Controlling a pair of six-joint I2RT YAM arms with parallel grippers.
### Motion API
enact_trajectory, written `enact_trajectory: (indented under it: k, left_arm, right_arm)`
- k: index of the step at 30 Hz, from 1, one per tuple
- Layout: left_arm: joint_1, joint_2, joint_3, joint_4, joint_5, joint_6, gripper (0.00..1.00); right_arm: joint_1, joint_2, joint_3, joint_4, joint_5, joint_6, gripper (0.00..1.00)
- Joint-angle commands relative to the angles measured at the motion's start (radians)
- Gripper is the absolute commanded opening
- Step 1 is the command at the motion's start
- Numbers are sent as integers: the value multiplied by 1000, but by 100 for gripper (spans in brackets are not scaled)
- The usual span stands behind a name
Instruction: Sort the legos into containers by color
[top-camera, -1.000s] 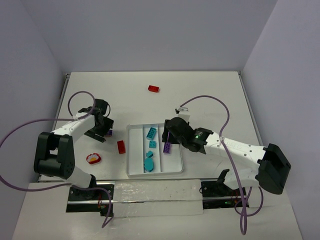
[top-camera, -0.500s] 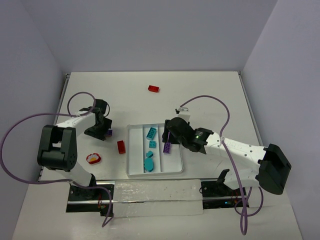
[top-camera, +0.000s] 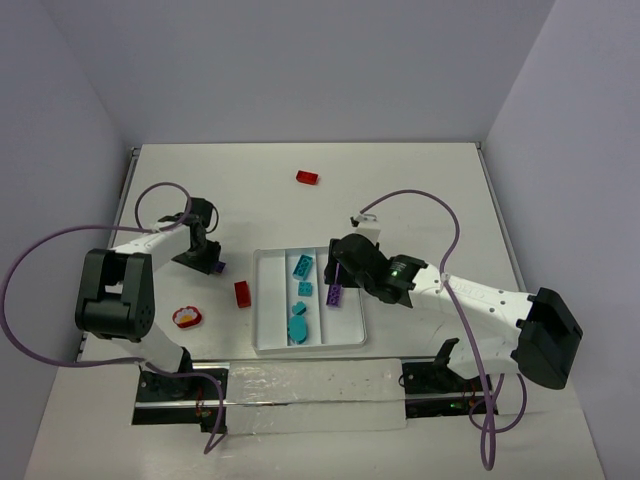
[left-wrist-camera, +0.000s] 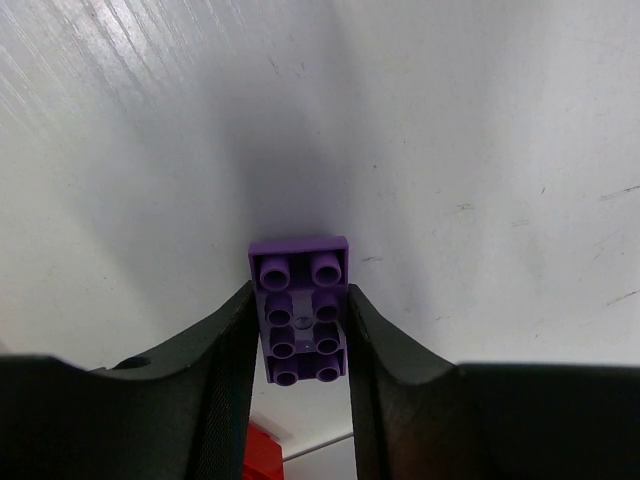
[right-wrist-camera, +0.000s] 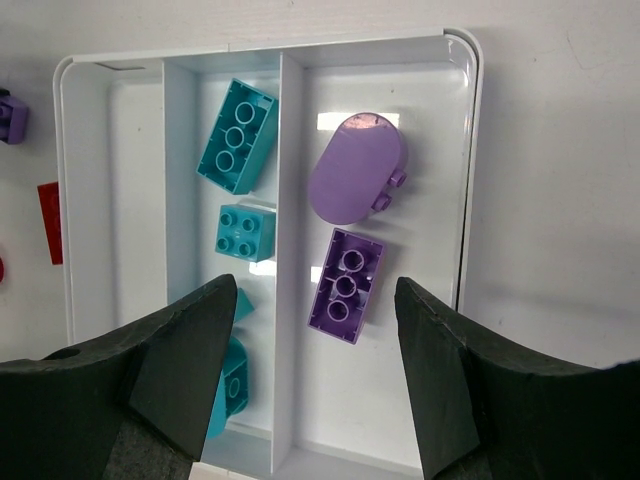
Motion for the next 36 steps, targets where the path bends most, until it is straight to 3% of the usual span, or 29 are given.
enact_trajectory:
  k: [1, 20, 24, 29, 36]
  left_arm:
    - [7, -23, 23, -10, -29, 25, 1]
    - [-33, -292, 110, -44, -67, 201, 0]
    - [-146, -282, 157, -26, -75, 306, 0]
    - [-397, -212, 240, -47, -101, 395, 0]
    - [-635, -162, 264, 27, 1, 491, 0]
  right_arm:
    - [7, -13, 54, -6, 37, -7, 72]
    - [7, -26, 67, -16, 65, 3, 72]
    - [7, -26, 92, -54, 92, -5, 72]
    - [-14, -86, 83, -107, 160, -6, 77]
    - [-195, -228, 11, -144, 115, -33, 79]
